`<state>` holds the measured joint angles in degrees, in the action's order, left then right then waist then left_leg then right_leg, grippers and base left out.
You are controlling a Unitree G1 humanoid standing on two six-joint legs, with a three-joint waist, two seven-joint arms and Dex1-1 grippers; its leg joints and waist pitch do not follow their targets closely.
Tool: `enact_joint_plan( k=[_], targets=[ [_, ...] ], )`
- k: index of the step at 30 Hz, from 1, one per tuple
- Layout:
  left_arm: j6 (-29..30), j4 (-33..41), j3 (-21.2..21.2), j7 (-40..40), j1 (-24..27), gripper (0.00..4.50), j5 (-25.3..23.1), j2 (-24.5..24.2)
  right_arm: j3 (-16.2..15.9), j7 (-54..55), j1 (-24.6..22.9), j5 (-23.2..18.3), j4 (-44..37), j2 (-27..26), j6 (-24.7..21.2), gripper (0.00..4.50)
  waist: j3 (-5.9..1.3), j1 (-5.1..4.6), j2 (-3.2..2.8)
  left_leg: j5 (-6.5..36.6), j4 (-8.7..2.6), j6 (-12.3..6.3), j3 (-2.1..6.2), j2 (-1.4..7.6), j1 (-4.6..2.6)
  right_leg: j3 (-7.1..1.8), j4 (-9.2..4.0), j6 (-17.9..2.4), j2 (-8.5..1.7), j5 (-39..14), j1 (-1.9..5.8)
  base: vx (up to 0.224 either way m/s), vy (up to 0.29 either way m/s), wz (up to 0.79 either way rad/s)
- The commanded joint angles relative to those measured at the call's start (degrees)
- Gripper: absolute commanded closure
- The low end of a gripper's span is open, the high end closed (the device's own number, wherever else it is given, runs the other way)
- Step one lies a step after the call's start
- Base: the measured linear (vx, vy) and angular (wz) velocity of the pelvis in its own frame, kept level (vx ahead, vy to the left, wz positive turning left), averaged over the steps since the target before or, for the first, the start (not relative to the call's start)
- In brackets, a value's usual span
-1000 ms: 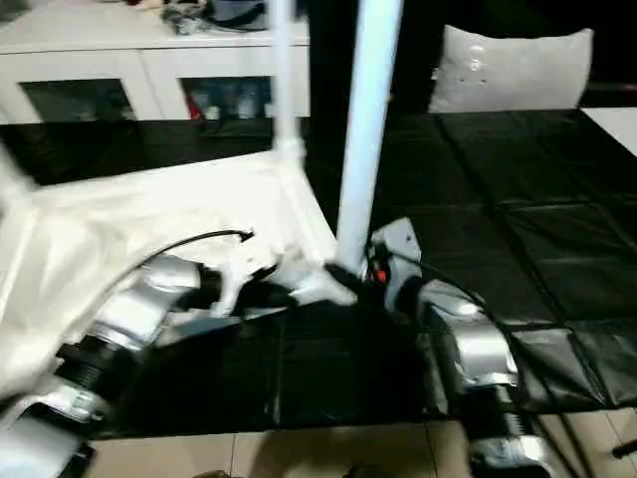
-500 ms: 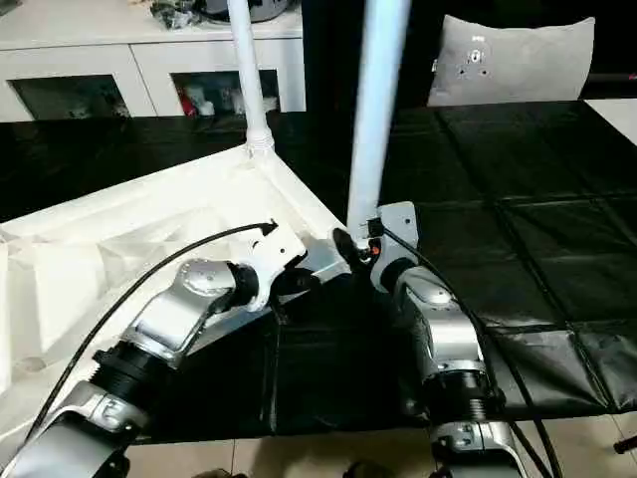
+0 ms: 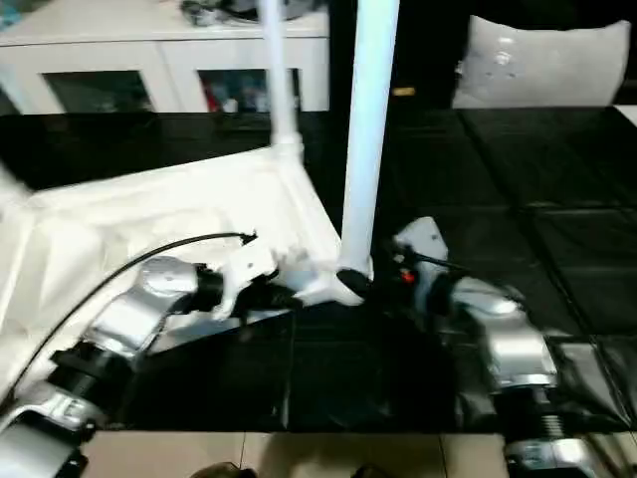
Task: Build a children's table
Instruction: Rotate leg to tighten
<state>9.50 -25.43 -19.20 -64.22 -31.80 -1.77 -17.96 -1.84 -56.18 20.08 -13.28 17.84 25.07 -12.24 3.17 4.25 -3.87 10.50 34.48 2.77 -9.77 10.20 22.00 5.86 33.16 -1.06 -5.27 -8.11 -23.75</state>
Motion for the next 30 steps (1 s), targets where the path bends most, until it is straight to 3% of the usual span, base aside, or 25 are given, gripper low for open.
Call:
enact_joint_plan(
  k=[1, 5, 10, 16, 17, 30],
  targets=[
    [-4.4, 0.4, -1.7, -5.6, -1.8, 4.5, 1.4, -1.1, -0.8, -4.2, 0.1, -0.8, -1.6, 2.3, 0.4, 0.08, -4.49, 0.09, 0.35, 12.2, -3.71, -5.75, 0.64, 2.67, -0.9, -2.41, -3.94, -11.2, -3.14, -16.9, 3.73, 0.0, 0.0, 0.0],
    [-7.7, -2.2, -2.9, -12.3, -3.2, 4.5, 2.3, -2.9, -4.4, -14.1, -0.3, -1.8, -3.4, 6.0, 0.2, 0.08, -4.55, 1.06, 0.56, 12.5, -3.69, -5.79, 0.53, 2.87, -1.07, -2.61, -3.67, -11.4, -3.27, -16.7, 3.61, 0.0, 0.0, 0.0],
    [-11.8, -5.3, -4.7, -18.3, -5.1, 4.5, 1.8, -3.7, -8.7, -19.0, 0.6, 0.7, -2.6, 7.6, 2.6, 0.08, -4.57, 1.6, 0.64, 11.9, -3.7, -5.42, 0.63, 2.88, -0.91, -2.63, -3.63, -11.5, -3.46, -17.1, 3.63, 0.0, 0.0, 0.0],
    [-13.1, -6.3, -5.1, -20.1, -6.1, 4.5, 2.2, -3.3, -9.2, -20.2, 1.4, 0.3, -2.1, 7.1, 2.1, 0.08, -4.64, 2.03, 0.96, 11.2, -3.65, -5.41, 0.57, 2.97, -0.89, -2.7, -3.51, -11.6, -3.55, -17.2, 3.66, 0.0, 0.0, 0.0],
    [-13.4, -6.6, -5.3, -20.2, -6.3, 4.5, 2.2, -3.2, -9.3, -20.4, 1.6, 0.2, -2.0, 7.0, 1.9, 0.34, -4.65, 2.08, 0.89, 11.0, -3.64, -5.37, 0.58, 2.98, -0.93, -2.7, -3.5, -11.5, -3.57, -17.4, 3.63, 0.0, 0.0, 0.0],
    [-15.7, -9.6, -5.0, -21.1, -7.3, 4.5, 2.2, -2.9, -10.1, -22.0, 1.2, -1.5, -2.8, 6.1, 0.1, 1.41, -4.7, 2.26, 0.9, 10.9, -3.61, -5.35, 0.61, 2.96, -0.88, -2.63, -3.58, -11.1, -3.6, -17.7, 3.65, 0.0, 0.0, 0.0]
  ],
)
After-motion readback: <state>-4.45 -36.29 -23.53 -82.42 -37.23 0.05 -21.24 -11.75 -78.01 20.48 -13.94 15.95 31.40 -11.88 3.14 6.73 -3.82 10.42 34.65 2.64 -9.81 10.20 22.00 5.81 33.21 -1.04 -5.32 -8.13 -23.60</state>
